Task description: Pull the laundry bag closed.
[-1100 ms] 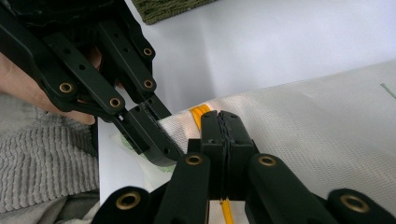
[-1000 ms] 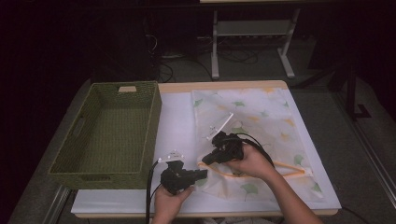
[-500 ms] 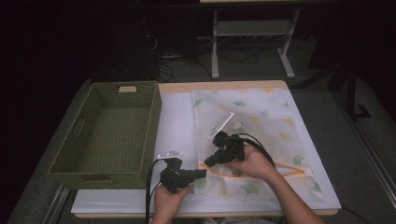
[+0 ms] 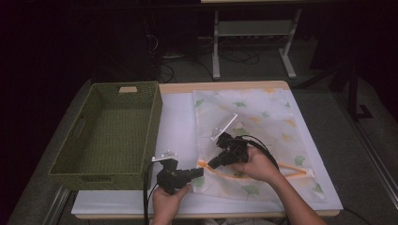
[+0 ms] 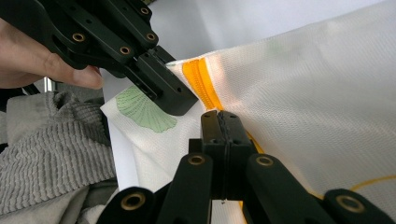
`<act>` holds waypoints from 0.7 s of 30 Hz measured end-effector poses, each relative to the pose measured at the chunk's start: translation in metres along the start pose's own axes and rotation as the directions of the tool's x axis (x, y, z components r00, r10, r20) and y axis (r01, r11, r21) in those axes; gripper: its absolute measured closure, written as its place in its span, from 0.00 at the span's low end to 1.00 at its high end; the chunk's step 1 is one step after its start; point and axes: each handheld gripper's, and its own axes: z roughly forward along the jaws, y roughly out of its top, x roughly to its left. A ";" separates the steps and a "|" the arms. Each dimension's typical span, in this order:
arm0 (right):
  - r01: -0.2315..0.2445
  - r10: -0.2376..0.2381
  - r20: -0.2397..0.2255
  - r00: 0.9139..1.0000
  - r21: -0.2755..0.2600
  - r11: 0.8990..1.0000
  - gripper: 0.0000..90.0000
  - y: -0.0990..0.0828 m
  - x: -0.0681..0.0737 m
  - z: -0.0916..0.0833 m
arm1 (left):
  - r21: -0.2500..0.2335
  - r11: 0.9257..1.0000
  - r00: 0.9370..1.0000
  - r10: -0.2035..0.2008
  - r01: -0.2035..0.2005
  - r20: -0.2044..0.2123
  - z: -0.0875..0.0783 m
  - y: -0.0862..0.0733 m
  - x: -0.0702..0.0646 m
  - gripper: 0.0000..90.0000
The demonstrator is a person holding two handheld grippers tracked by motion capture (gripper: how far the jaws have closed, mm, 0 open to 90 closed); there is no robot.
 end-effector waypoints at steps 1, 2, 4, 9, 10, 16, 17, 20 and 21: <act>0.003 -0.003 0.000 1.000 0.000 1.000 1.00 -0.001 0.000 0.000 | -0.006 1.000 1.000 0.000 0.000 -0.007 -0.001 0.000 -0.001 0.99; -0.002 0.002 0.009 1.000 0.007 1.000 1.00 -0.002 0.000 -0.001 | -0.008 1.000 1.000 -0.004 0.004 -0.004 -0.001 0.001 0.000 0.99; -0.013 0.013 0.015 1.000 0.013 1.000 1.00 -0.004 -0.001 -0.001 | -0.016 1.000 1.000 -0.012 0.012 -0.004 -0.003 0.001 0.001 0.99; -0.034 0.034 0.024 0.999 0.009 0.999 1.00 -0.014 -0.005 -0.007 | -0.006 1.000 1.000 -0.001 0.001 -0.022 -0.005 0.003 0.001 0.99; -0.037 0.037 0.027 0.999 0.010 0.999 1.00 -0.016 -0.006 -0.008 | -0.005 1.000 1.000 0.000 0.000 -0.027 -0.005 0.003 0.001 0.99; -0.055 0.055 0.046 0.997 0.009 0.998 1.00 -0.026 -0.007 -0.019 | 0.004 1.000 0.999 0.009 -0.009 -0.045 -0.007 0.004 0.003 0.99; -0.061 0.060 0.049 0.997 0.007 0.998 1.00 -0.028 -0.007 -0.021 | 0.003 1.000 0.999 0.002 -0.002 -0.047 -0.008 0.004 0.004 0.99; -0.069 0.069 0.056 0.996 0.000 0.998 1.00 -0.034 -0.008 -0.026 | 0.006 1.000 0.999 0.001 -0.001 -0.052 -0.008 0.004 0.004 0.99; -0.074 0.074 0.055 0.996 -0.002 0.997 1.00 -0.036 -0.008 -0.028 | 0.007 1.000 0.999 0.005 -0.005 -0.053 -0.007 0.005 0.004 0.99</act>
